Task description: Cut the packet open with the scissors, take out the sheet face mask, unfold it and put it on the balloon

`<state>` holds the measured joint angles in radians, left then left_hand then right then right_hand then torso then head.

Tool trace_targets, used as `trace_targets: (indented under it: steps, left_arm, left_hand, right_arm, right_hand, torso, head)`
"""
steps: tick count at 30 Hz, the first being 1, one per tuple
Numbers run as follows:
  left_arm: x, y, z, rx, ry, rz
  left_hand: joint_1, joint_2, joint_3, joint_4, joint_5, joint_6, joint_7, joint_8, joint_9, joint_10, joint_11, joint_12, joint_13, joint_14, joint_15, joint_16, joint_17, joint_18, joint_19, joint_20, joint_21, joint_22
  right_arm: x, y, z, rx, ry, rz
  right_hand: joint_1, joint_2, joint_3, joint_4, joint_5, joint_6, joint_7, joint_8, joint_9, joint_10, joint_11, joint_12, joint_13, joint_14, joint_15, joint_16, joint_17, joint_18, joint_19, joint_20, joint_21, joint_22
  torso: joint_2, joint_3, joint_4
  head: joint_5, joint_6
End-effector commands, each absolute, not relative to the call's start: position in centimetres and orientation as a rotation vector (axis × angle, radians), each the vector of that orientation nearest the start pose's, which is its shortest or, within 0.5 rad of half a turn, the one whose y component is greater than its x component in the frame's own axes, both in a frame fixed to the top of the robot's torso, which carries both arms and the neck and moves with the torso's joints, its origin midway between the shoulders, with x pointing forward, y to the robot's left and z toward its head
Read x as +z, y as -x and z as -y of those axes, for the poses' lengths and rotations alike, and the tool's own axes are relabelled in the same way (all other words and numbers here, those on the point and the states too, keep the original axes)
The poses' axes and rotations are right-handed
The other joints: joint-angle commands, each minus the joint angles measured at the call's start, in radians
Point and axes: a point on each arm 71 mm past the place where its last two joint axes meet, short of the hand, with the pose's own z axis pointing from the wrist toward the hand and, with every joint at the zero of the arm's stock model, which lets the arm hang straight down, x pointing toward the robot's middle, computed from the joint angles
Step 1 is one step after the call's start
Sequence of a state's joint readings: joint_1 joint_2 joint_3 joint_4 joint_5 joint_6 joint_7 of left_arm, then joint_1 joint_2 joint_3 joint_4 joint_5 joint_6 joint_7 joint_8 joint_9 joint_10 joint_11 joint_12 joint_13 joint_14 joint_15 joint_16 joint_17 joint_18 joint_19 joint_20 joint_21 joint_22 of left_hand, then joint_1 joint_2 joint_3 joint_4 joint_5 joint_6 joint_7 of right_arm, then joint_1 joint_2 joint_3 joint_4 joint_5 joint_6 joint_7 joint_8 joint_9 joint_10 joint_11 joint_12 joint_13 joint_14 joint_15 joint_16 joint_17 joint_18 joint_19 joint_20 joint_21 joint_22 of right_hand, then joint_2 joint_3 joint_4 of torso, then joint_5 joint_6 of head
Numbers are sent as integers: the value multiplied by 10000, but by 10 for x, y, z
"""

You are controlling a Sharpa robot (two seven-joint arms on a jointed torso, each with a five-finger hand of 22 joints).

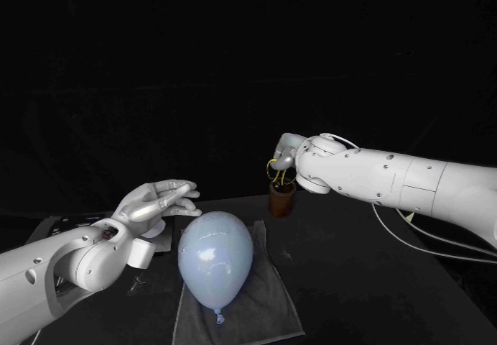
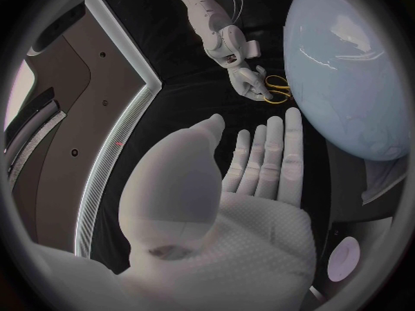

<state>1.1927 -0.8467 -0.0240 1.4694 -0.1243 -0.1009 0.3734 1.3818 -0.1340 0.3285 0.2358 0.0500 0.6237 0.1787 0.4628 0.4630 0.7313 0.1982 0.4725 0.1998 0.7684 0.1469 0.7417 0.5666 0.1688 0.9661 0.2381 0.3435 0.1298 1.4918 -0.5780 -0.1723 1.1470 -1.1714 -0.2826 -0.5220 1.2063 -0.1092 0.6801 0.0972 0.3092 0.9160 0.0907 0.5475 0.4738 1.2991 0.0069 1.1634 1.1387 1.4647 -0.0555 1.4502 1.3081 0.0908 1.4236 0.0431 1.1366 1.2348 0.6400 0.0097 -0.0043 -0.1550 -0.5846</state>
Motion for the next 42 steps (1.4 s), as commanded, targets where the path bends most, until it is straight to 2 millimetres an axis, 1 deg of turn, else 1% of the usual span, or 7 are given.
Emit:
trace_targets:
  steps: [1,12,17,27,30,33,42]
  left_arm:
    - [-177,-493,-211,-16857,9305,-15501]
    - [-177,-494,-213,-16811,9322,-15491]
    - [-178,-496,-211,-16877,9271,-15472]
    - [-179,-501,-209,-17047,8815,-15294]
    - [-179,-505,-208,-16951,8719,-14999]
    - [-179,-508,-206,-16909,8644,-14761]
    - [-176,-525,-206,-16559,8405,-14164]
  left_hand:
    - [18,67,-22,15,-5,66,787,-61,-3,69,30,-62,-17,-67,-4,-21,-11,128,-64,25,40,-14]
    - [28,80,-27,21,-6,84,806,-94,-45,95,60,-108,-86,-309,63,-249,-160,99,-414,111,-195,-145]
    - [65,83,-30,2,-8,120,827,-130,-109,118,100,-192,-207,-486,149,-650,-442,58,-1388,451,-924,-539]
    - [293,-64,-4,-215,-9,170,709,-625,-438,471,124,-1123,-778,-1087,347,-2696,-1499,-501,-2593,537,-1927,-640]
    - [290,-82,-56,-256,-12,-126,366,-1017,-645,380,278,-1740,-1070,-1320,517,-3426,-1855,-704,-3511,548,-2269,-711]
    - [306,-73,-121,-309,-10,-237,434,-1247,-798,255,106,-2214,-1295,-1992,629,-4257,-2281,-903,-4407,544,-2549,-776]
    - [292,-71,-290,-344,-12,-275,386,-1439,-955,202,-90,-2811,-1359,-3473,555,-5525,-3341,-907,-5028,517,-2743,-825]
  right_arm:
    - [-94,-584,209,2486,-3070,-16451]
    - [-66,-562,224,3348,-3480,-16563]
    - [-48,-554,234,3768,-3539,-16503]
    - [-21,-544,243,4448,-3495,-16253]
    - [-13,-541,241,4885,-3600,-16435]
    - [-8,-539,239,5239,-3680,-16581]
    - [-2,-533,219,6449,-3772,-17153]
  right_hand:
    - [-83,19,359,-335,-72,44,-60,60,19,74,-15,82,40,701,-71,69,1049,2,68,9,63,34]
    - [-129,60,435,-387,-154,70,-86,94,17,104,-39,78,40,699,-88,61,1038,4,70,-1,58,42]
    - [-175,72,476,-418,-266,55,-85,101,8,94,-39,42,14,691,-92,39,1012,13,53,-7,11,17]
    - [-241,68,498,-444,-409,42,-85,115,-1,77,-38,-9,-27,689,-91,33,1007,18,39,-10,-23,5]
    - [-247,68,505,-457,-442,34,-85,116,-3,69,-39,-24,-39,682,-92,13,981,32,15,-11,-92,-45]
    - [-245,74,512,-465,-451,29,-85,116,-5,56,-39,-44,-58,678,-92,0,963,36,9,-11,-109,-57]
    - [-242,82,523,-478,-458,20,-83,116,-7,51,-39,-52,-62,675,-92,-8,954,45,-6,-12,-152,-87]
  torso:
    - [-3,-1,9]
    - [-21,-18,7]
    - [-52,-8,-2]
    - [-140,-5,-7]
    - [-169,-8,-12]
    - [-181,-17,-7]
    - [-192,-10,-12]
  head:
    - [-6,5]
    - [18,40]
    - [34,109]
    - [97,224]
    - [88,258]
    - [118,270]
    - [275,389]
